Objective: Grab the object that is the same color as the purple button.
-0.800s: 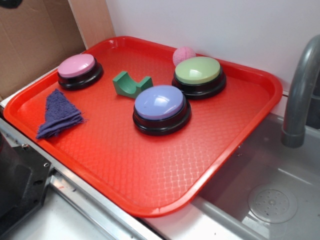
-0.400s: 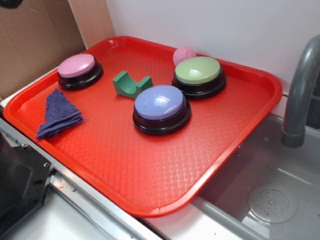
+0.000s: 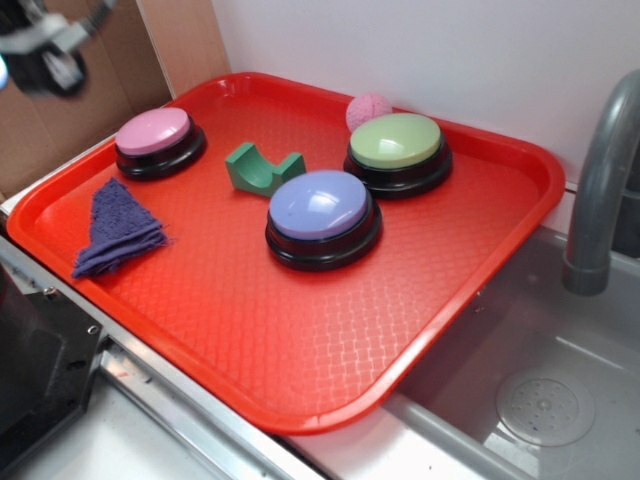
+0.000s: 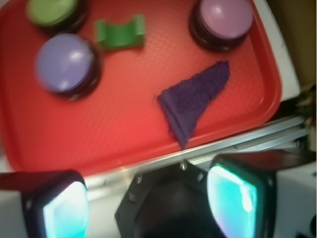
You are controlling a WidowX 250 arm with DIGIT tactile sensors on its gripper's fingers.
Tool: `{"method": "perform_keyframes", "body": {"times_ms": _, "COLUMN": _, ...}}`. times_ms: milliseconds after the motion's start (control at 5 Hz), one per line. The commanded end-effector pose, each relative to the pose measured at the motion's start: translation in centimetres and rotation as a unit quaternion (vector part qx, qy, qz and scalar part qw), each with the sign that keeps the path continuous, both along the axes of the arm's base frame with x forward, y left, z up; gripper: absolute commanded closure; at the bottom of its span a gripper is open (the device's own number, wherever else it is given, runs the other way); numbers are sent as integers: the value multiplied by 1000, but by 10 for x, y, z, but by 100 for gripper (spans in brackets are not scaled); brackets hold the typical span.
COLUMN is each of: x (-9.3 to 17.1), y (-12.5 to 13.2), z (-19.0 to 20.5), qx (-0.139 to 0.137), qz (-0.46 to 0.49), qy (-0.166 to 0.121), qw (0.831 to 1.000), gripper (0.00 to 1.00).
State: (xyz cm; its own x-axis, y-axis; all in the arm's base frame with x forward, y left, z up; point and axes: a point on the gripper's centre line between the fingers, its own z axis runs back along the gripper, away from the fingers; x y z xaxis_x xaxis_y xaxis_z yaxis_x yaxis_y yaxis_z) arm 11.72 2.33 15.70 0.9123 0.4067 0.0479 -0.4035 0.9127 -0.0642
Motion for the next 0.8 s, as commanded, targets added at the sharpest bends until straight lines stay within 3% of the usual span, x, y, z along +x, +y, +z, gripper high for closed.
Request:
{"method": "perform_keyframes", "body": {"times_ms": 0, "x": 16, "y": 48, "z": -71, "qx": 42, "qz": 182, "qy": -14, "qw": 982, "gripper": 0}}
{"method": "perform_keyframes", "body": {"times_ms": 400, "x": 21, "y": 76, "z": -133, "qx": 91, "qz": 289, "qy": 11, "qw": 953, "gripper": 0}}
{"method": "perform_keyframes", "body": {"times_ms": 600, "x": 26, "y": 78, "z": -149, "qx": 89, "qz": 295, "qy": -4, "qw": 951, "gripper": 0}}
